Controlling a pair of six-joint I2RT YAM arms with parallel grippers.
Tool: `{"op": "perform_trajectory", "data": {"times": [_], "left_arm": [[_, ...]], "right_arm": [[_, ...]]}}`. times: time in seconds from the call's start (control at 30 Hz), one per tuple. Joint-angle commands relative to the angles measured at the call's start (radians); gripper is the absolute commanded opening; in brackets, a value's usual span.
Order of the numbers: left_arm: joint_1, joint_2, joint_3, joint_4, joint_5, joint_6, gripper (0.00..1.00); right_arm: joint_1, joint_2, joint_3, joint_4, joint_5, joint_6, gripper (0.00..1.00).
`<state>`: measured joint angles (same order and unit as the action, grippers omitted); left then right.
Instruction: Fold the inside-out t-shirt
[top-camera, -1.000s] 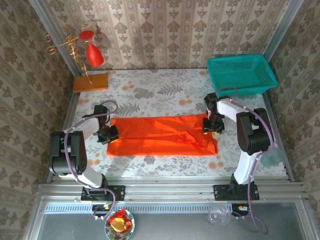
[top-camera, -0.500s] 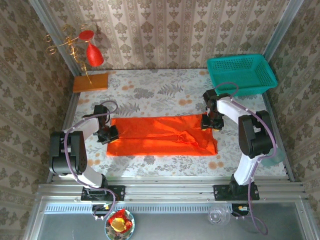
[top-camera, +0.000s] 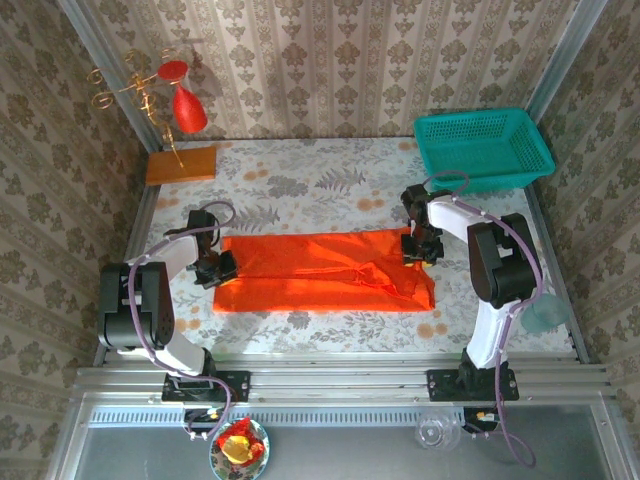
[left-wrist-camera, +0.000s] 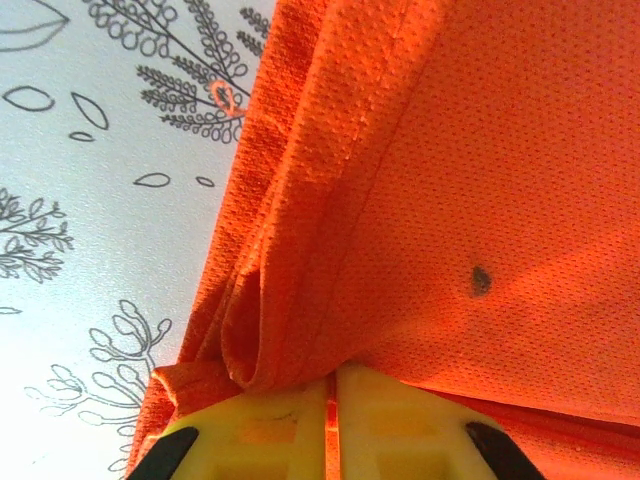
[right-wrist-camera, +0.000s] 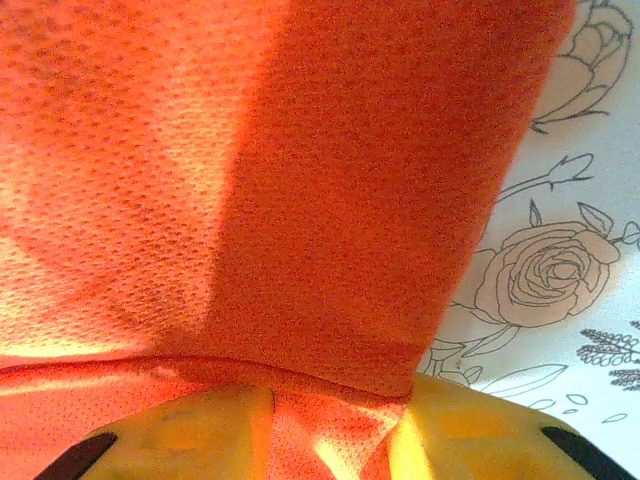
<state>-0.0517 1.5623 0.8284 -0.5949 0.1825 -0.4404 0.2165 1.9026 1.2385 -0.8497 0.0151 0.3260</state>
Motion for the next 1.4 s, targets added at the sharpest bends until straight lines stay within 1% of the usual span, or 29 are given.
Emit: {"op": "perform_trajectory", "data": {"times": [0.0,0.2,0.33,0.4,0.53,0.6,0.63,0.7,0.73,0.87,0.9,1.03,1.2,1.37], "left_arm": [[0.002,-0.002,0.014,-0.045,-0.029,0.022,0.12],[0.007,-0.014,0.014,-0.048,-0.017,0.02,0.12],[0.011,-0.042,0.012,-0.035,-0.006,0.017,0.12],[0.013,-0.063,0.015,-0.028,0.022,0.015,0.12],[0.013,-0.089,0.03,-0.034,0.04,0.019,0.12],[0.012,-0.088,0.035,-0.036,0.061,0.026,0.11],[0.009,-0.085,0.037,-0.033,0.07,0.029,0.1],[-0.01,-0.071,0.038,-0.027,0.08,0.026,0.09],[-0.022,-0.06,0.039,-0.02,0.094,0.018,0.09],[-0.074,-0.018,0.031,0.049,0.166,-0.023,0.07],[-0.089,-0.009,0.03,0.069,0.183,-0.037,0.06],[-0.146,0.033,0.023,0.124,0.209,-0.078,0.0],[-0.179,0.094,0.005,0.194,0.245,-0.112,0.0],[-0.199,0.121,-0.001,0.231,0.271,-0.125,0.0]], "right_arm": [[-0.004,0.024,-0.023,-0.011,0.045,0.016,0.31],[-0.009,0.007,-0.014,-0.024,0.04,0.017,0.2],[-0.032,-0.026,0.003,-0.049,0.052,0.0,0.07],[-0.053,-0.04,0.017,-0.087,0.1,-0.013,0.01],[-0.108,-0.068,0.05,-0.153,0.184,-0.045,0.0],[-0.128,-0.071,0.081,-0.213,0.303,-0.044,0.0],[-0.133,-0.067,0.1,-0.241,0.343,-0.047,0.0],[-0.139,-0.064,0.141,-0.295,0.391,-0.037,0.0],[-0.136,-0.07,0.158,-0.312,0.394,-0.03,0.0],[-0.077,-0.086,0.208,-0.364,0.356,-0.001,0.0],[-0.058,-0.088,0.22,-0.377,0.328,0.009,0.0],[0.035,-0.098,0.25,-0.383,0.17,0.056,0.0],[0.195,-0.088,0.313,-0.343,-0.006,0.125,0.0],[0.326,-0.019,0.41,-0.279,-0.15,0.175,0.0]]}}
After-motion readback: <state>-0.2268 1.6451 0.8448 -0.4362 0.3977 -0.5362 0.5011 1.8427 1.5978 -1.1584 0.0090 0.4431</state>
